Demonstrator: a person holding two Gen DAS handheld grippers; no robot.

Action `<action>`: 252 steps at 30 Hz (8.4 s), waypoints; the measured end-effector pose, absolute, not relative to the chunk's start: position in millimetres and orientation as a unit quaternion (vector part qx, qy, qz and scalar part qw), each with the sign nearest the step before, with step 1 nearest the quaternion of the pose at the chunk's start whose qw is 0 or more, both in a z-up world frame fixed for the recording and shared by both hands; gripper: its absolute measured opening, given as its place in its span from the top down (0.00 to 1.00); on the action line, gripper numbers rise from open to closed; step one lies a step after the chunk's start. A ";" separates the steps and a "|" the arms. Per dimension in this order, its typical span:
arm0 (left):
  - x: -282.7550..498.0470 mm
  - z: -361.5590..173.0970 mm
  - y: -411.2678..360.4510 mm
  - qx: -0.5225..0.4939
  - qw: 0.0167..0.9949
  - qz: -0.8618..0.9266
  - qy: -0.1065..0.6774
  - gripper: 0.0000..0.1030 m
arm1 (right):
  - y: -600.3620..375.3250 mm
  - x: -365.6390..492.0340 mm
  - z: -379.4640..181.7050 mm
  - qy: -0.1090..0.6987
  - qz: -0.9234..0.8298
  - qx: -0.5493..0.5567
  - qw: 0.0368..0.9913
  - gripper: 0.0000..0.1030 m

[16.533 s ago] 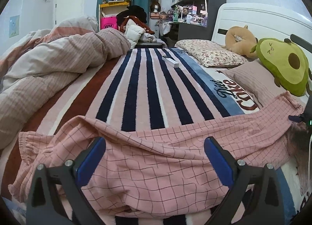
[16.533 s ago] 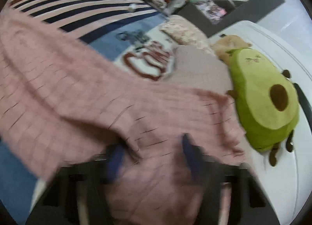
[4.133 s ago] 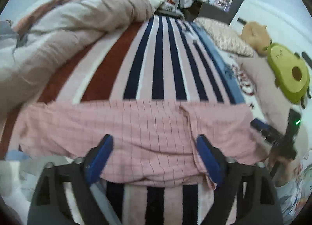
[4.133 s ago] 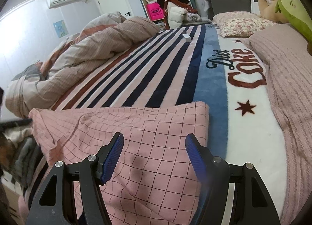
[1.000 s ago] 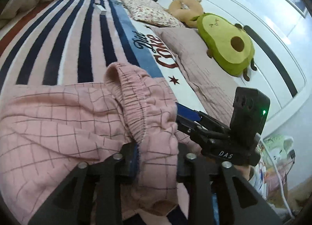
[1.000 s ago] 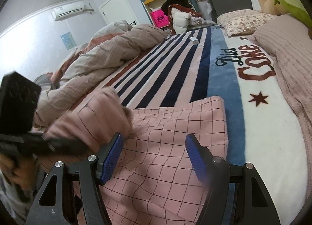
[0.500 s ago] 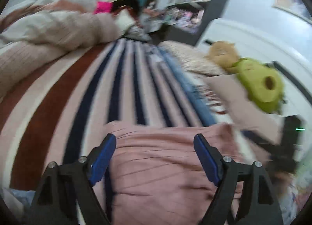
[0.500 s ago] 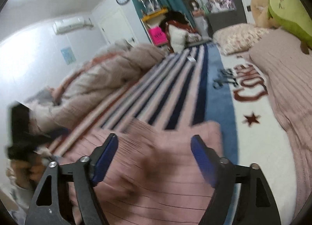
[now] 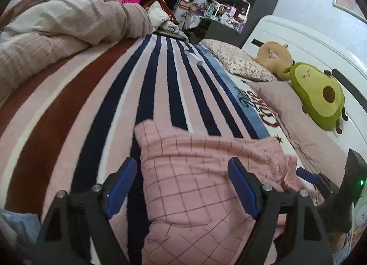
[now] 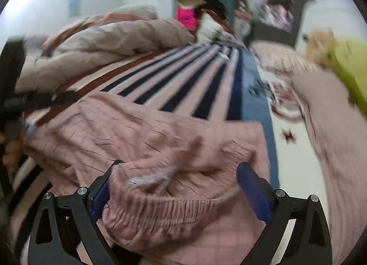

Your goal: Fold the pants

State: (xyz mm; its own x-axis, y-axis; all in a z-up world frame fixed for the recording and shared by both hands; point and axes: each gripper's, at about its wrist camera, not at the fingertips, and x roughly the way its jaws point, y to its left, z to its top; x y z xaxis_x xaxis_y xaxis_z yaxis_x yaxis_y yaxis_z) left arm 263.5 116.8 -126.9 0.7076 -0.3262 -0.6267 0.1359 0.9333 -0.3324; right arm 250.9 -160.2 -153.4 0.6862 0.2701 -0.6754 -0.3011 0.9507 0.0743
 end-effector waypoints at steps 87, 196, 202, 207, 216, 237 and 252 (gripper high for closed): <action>241.0 -142.4 61.2 -0.103 0.884 -0.175 0.421 0.79 | -216.2 251.9 -176.2 0.425 0.239 0.114 0.865 0.79; 38.0 -31.3 136.1 -0.131 0.913 -0.198 0.332 0.78 | -141.2 126.6 -68.4 0.389 0.322 0.069 0.860 0.84; 11.7 31.7 211.0 -0.109 0.946 -0.135 0.272 0.78 | -70.2 131.0 -6.1 0.333 0.380 0.059 0.861 0.84; -7.5 50.5 279.1 -0.095 0.962 -0.057 0.249 0.78 | 12.8 141.7 11.8 0.319 0.427 0.038 0.845 0.84; -34.6 -0.3 381.0 -0.120 0.949 0.031 0.291 0.78 | 152.3 154.6 -21.4 0.357 0.509 0.005 0.783 0.84; -42.5 -35.5 385.3 -0.119 0.942 0.040 0.310 0.71 | 165.9 145.9 -72.8 0.415 0.487 -0.034 0.768 0.78; -72.6 12.0 329.3 -0.069 0.950 0.096 0.289 0.25 | 114.6 122.0 -49.7 0.389 0.500 -0.017 0.773 0.50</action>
State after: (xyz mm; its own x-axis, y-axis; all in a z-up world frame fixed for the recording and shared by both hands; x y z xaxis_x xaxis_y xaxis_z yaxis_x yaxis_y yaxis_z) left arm -72.6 329.3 12.0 0.8152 0.1415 -0.5616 -0.2216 0.9721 -0.0767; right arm 122.0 114.6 -49.7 0.1962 0.7606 -0.6189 -0.7871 0.4986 0.3633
